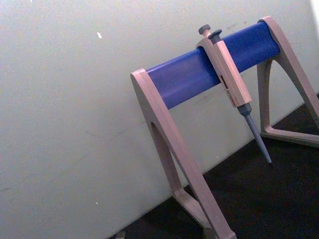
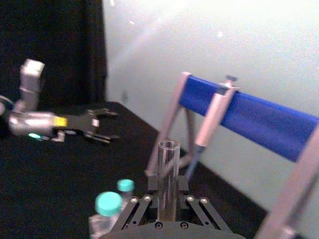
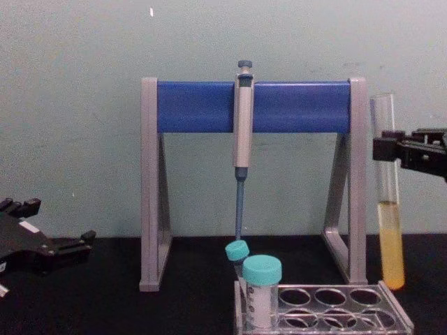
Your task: Pick up the test tube from the test tube rack, shake it, then place it back into the test tube rack.
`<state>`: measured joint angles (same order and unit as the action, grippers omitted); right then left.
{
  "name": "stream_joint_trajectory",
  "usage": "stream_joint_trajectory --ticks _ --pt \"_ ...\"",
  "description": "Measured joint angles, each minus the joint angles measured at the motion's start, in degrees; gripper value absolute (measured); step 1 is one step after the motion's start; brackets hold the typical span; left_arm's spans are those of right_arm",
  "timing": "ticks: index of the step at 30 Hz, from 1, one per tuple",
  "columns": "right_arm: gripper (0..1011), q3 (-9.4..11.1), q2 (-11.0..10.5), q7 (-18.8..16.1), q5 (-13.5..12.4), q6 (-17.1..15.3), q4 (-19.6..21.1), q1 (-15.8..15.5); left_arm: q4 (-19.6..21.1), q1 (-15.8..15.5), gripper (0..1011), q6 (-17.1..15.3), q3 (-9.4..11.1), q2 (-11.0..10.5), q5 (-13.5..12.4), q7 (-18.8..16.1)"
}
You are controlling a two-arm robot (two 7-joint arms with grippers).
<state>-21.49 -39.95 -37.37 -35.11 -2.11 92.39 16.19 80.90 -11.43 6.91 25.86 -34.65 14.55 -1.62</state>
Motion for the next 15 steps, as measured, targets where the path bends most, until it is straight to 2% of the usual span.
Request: stream_joint_trajectory --ticks 1,2,4,5,9,12,15 --pt "229 -0.02 -0.07 1.48 1.38 0.56 0.17 -0.03 0.0 0.0 1001 0.0 0.0 0.0 0.0 0.0" --pt "229 -0.02 -0.07 1.48 1.38 0.56 0.17 -0.03 0.0 0.0 1001 0.0 0.0 0.0 0.0 0.0" --pt "228 -0.01 0.13 3.51 3.24 1.22 0.32 -0.03 0.0 0.0 1001 0.0 0.0 0.0 0.0 0.0" --pt "228 -0.01 0.49 5.12 4.96 1.59 0.45 0.0 0.0 0.0 1002 0.0 0.0 0.0 0.0 0.0" --pt "228 -0.01 1.82 8.24 8.26 2.25 0.48 0.22 0.0 0.0 1001 0.0 0.0 0.0 0.0 0.0" --pt "228 0.02 3.42 9.74 9.6 2.78 0.15 0.51 0.0 0.0 1001 0.0 0.0 0.0 0.0 0.0" --pt "228 0.32 5.08 10.3 9.76 3.34 -0.31 0.71 0.0 0.0 1001 0.0 0.0 0.0 0.0 0.0"
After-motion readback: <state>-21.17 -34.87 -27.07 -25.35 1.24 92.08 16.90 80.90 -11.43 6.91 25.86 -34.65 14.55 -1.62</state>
